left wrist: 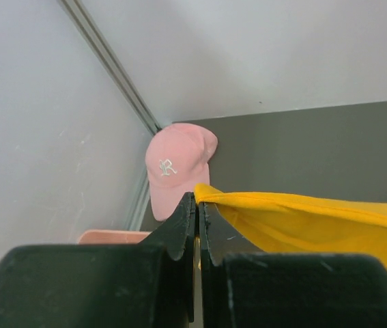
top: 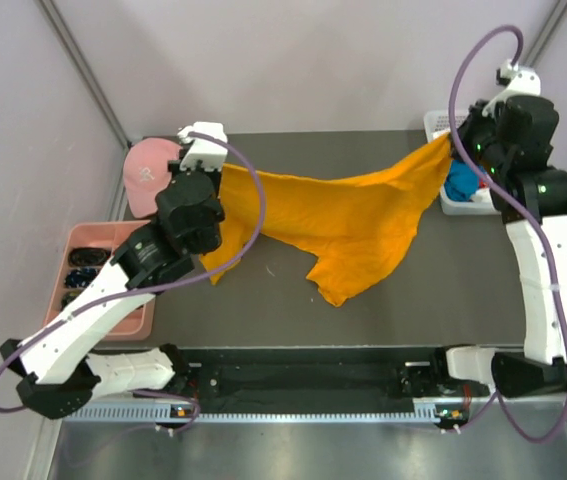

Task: Fold and stack the t-shirts
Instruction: Flatten out the tshirt

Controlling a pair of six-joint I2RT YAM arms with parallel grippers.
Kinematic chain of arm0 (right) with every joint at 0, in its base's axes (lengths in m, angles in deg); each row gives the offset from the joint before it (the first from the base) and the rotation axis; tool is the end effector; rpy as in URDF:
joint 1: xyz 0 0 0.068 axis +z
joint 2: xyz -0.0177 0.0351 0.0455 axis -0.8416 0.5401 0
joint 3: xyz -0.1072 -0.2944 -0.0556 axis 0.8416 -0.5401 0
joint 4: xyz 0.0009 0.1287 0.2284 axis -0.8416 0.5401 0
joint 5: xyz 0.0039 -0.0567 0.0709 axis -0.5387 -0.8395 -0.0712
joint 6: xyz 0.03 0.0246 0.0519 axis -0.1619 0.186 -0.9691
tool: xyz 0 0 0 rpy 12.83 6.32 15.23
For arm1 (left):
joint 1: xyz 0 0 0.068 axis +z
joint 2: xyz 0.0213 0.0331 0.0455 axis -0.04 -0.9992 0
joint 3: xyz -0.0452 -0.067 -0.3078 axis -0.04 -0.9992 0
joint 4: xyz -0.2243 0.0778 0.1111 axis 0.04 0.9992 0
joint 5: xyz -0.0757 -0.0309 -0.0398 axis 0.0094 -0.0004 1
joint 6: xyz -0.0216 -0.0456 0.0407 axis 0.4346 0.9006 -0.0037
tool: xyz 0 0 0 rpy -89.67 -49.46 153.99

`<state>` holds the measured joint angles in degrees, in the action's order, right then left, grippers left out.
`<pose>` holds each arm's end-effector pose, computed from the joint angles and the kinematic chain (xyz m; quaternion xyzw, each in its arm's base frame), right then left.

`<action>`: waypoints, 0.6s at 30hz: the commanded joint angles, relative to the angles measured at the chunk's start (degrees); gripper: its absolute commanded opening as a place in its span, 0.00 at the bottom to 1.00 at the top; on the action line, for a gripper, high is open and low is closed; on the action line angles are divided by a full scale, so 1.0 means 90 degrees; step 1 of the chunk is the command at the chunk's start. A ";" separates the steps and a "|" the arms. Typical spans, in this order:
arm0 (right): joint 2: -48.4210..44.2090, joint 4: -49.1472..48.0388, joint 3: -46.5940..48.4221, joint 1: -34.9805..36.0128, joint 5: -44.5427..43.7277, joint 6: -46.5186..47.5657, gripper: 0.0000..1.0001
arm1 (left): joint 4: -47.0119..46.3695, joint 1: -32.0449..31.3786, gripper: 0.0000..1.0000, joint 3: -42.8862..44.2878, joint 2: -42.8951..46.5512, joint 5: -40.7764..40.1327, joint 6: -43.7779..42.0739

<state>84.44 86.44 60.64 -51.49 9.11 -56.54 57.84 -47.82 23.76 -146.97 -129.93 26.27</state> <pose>0.2453 0.0209 0.5427 0.0758 0.7956 0.0679 0.5972 0.1642 -0.1259 0.5213 0.0180 0.7113 0.1788 0.6796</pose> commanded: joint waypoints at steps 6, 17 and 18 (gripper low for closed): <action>-0.2073 0.0526 -0.2026 -0.0061 0.0548 -0.0539 0.00 | 0.2900 0.0030 0.00 -0.0775 0.1461 0.1857 0.2782; -0.2494 0.1894 0.0042 -0.0061 0.0762 -0.0324 0.00 | 0.3098 0.0030 0.00 0.0345 0.2038 0.3332 0.2715; -0.2504 0.1972 0.0295 -0.0061 0.0821 -0.0343 0.00 | 0.3108 0.0030 0.00 0.0396 0.2038 0.3459 0.2715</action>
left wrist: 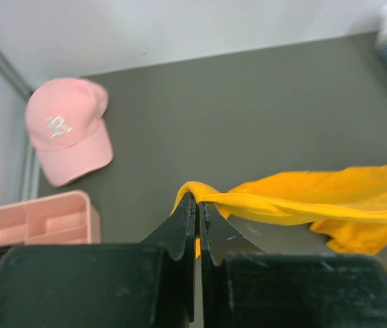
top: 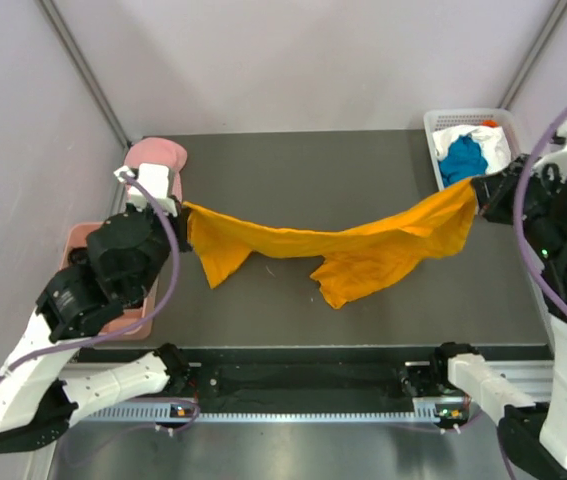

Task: Fold and stack the t-shirts
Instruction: Flatten out the tshirt

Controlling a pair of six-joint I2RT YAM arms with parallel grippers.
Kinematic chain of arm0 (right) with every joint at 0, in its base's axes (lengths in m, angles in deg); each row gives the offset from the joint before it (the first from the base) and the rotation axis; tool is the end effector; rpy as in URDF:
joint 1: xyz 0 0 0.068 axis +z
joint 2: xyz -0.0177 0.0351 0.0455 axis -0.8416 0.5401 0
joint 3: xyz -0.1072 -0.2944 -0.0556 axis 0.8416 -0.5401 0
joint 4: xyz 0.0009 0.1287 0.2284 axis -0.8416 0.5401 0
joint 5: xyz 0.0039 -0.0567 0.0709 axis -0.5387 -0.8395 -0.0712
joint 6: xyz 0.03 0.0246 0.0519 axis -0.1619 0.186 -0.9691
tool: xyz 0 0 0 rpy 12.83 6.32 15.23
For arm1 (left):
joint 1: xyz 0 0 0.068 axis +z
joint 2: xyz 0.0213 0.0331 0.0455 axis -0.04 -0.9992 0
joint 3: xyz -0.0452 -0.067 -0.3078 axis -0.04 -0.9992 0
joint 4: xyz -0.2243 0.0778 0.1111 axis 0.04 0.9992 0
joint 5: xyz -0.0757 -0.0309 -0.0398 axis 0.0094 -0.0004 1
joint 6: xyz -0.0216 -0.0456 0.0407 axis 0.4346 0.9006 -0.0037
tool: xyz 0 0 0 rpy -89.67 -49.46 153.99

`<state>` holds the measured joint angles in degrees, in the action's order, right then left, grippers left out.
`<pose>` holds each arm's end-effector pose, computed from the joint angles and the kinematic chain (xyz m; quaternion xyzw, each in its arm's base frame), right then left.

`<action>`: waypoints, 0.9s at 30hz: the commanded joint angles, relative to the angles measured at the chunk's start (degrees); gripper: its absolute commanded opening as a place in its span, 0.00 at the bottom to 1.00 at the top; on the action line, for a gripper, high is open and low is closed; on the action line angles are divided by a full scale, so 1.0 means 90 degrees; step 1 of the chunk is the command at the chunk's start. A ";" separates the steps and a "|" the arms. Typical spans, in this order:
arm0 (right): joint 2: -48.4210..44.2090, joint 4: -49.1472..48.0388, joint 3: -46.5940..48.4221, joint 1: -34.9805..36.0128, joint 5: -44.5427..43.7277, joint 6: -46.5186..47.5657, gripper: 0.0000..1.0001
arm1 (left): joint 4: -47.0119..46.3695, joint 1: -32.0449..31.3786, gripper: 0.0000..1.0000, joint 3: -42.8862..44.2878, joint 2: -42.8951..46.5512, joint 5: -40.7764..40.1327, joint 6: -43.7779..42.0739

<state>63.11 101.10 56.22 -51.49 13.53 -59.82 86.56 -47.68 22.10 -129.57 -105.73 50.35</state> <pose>0.0880 0.0088 0.5447 0.0745 0.7840 0.1184 0.6048 0.0847 -0.0511 0.4972 0.0665 0.7701 -0.0544 0.6321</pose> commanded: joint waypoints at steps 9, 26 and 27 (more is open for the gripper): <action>0.0120 0.0763 0.1930 -0.0061 0.0877 -0.0009 0.00 | -0.0063 0.0016 0.00 0.0044 0.0017 0.0762 0.0048; 0.0853 0.0498 0.2888 -0.0061 0.1298 -0.0165 0.00 | -0.0064 0.0016 0.00 -0.0455 -0.0022 0.0898 0.0175; 0.0795 0.0576 0.2888 -0.0061 0.1288 -0.0145 0.00 | -0.0006 0.0016 0.00 -0.0426 0.0075 0.0947 0.0175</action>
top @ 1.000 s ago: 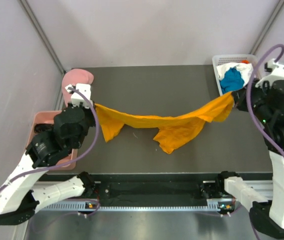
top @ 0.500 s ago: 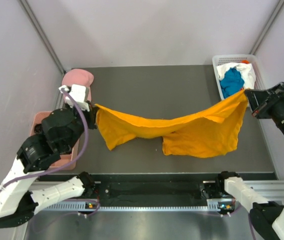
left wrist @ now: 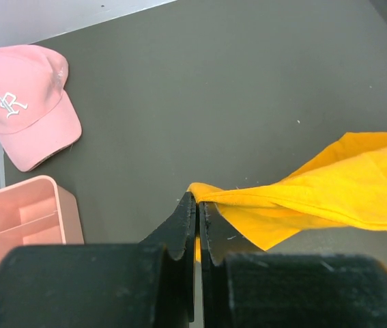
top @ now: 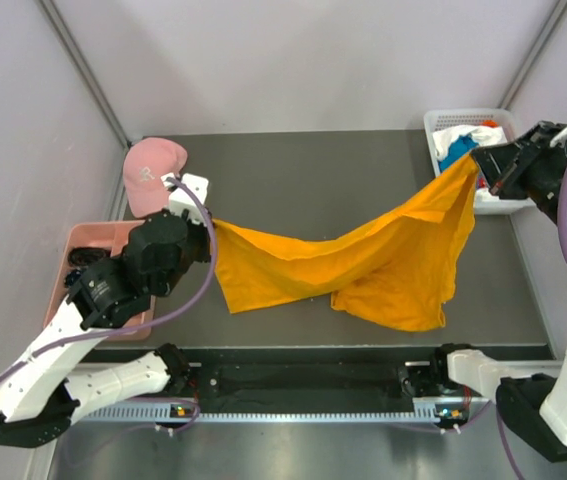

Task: Fold and stack the t-shirts
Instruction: Flatten out the tshirt

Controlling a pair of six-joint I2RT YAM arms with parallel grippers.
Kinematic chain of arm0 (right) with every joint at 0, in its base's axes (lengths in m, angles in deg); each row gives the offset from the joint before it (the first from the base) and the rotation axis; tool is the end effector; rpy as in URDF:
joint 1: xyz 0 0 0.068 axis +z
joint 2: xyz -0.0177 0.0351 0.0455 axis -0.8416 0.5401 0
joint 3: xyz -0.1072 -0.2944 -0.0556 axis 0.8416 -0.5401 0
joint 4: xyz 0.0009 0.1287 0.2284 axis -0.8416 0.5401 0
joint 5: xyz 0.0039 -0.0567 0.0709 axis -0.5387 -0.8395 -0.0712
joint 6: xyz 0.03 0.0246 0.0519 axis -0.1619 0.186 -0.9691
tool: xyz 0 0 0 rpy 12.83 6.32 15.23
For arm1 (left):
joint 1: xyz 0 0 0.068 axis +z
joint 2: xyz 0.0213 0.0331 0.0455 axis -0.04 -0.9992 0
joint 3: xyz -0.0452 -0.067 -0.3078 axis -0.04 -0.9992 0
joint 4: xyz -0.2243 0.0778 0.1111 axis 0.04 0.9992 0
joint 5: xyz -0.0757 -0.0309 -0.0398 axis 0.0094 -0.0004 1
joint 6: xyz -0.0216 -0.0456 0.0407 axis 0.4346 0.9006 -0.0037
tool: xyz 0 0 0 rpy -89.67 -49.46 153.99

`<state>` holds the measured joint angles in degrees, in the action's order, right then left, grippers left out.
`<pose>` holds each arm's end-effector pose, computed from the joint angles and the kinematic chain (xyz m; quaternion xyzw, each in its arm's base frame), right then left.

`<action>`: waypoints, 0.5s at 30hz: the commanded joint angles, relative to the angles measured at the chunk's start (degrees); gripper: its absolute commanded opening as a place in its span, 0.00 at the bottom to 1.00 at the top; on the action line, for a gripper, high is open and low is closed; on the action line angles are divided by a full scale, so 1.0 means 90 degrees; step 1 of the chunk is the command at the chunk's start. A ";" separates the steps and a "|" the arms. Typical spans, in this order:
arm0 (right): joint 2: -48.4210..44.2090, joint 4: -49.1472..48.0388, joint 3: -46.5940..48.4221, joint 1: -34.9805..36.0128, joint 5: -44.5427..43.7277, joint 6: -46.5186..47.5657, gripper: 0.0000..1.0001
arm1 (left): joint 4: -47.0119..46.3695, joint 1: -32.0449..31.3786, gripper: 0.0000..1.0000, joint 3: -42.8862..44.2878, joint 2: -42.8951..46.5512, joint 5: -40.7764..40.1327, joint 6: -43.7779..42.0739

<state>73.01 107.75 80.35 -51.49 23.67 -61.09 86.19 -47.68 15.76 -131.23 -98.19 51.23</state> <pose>0.0779 0.0167 0.6163 0.0199 0.7442 0.1994 0.6371 0.0994 -0.0770 0.4614 0.1286 0.8027 -0.0731 0.5778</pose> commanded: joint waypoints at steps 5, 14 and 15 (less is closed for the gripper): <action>-0.0735 0.0336 0.0139 -0.0061 0.0356 0.0074 0.00 | 0.0446 0.0016 0.00 0.0543 0.0669 0.0878 0.0137; -0.1214 0.0679 0.0237 -0.0061 0.0405 -0.0014 0.00 | 0.0320 0.0016 0.00 0.0738 0.1491 0.1731 -0.0077; -0.1224 0.0563 0.0101 -0.0061 0.0376 -0.0024 0.00 | 0.0058 0.0016 0.00 0.0670 0.1501 0.1566 -0.0156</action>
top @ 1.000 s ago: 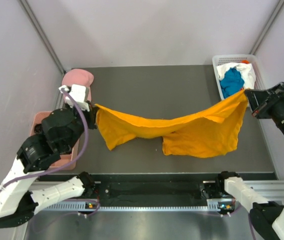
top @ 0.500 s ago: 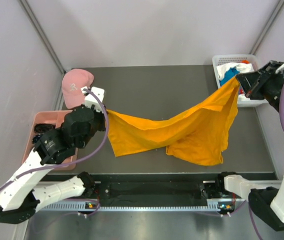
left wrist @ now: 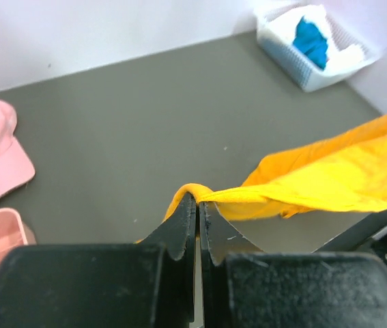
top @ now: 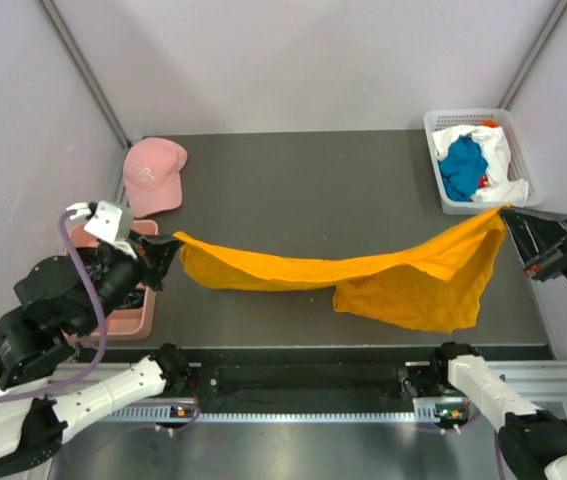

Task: Fold and stack the t-shirts
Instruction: Flatten out the tshirt

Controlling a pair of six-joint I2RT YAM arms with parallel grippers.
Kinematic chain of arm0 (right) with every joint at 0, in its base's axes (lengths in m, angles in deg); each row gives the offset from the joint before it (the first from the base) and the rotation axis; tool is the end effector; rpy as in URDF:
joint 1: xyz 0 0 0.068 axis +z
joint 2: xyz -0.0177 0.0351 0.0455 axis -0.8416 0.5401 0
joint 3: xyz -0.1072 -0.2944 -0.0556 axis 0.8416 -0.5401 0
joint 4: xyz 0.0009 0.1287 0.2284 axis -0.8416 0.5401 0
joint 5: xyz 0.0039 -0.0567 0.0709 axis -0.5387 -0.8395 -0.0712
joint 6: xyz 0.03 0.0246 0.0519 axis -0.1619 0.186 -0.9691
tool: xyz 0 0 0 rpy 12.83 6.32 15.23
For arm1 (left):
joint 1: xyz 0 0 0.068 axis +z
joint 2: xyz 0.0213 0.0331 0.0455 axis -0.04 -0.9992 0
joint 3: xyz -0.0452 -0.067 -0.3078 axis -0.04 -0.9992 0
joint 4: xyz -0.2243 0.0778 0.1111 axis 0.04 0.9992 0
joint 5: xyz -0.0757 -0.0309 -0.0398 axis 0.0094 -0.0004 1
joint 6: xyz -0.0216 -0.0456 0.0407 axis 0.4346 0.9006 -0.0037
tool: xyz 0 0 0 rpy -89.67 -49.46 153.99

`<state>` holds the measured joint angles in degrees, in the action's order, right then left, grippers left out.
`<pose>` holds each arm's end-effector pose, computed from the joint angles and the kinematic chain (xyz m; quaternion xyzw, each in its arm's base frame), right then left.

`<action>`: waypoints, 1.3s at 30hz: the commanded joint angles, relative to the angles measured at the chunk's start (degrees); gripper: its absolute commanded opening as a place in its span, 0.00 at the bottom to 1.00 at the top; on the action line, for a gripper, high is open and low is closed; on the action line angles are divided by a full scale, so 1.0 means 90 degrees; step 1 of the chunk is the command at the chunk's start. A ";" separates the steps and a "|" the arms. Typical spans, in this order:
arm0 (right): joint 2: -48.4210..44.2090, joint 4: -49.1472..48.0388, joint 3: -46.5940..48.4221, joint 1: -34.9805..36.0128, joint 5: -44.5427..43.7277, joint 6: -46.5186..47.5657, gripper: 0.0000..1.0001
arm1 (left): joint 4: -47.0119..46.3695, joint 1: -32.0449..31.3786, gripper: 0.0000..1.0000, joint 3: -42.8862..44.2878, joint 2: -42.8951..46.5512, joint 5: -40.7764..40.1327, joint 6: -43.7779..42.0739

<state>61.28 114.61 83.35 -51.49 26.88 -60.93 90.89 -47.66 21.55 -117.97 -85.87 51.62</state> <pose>-0.0385 0.0076 0.6106 -0.0104 0.6977 0.2232 0.6806 0.0286 -0.0080 0.4921 0.1464 0.7369 -0.2172 0.6232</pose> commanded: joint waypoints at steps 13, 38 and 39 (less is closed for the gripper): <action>0.2001 -0.3530 -0.2911 -0.0061 -0.0664 -0.0110 0.00 | -0.4361 0.0888 0.00 -0.1245 -0.2794 -0.1400 -0.0972; 0.1968 -0.4419 -0.2709 -0.0100 -0.0167 0.0430 0.00 | -0.3146 0.3216 0.00 0.0653 -0.3161 0.0525 -0.0543; 0.1346 -0.4613 -0.3139 -0.0100 -0.0089 0.0341 0.00 | -0.2997 0.3216 0.00 0.0119 -0.2925 0.0566 -0.0455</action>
<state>85.78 78.63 67.54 -51.84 23.28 -54.46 55.78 -18.77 31.26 -152.33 -83.55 42.44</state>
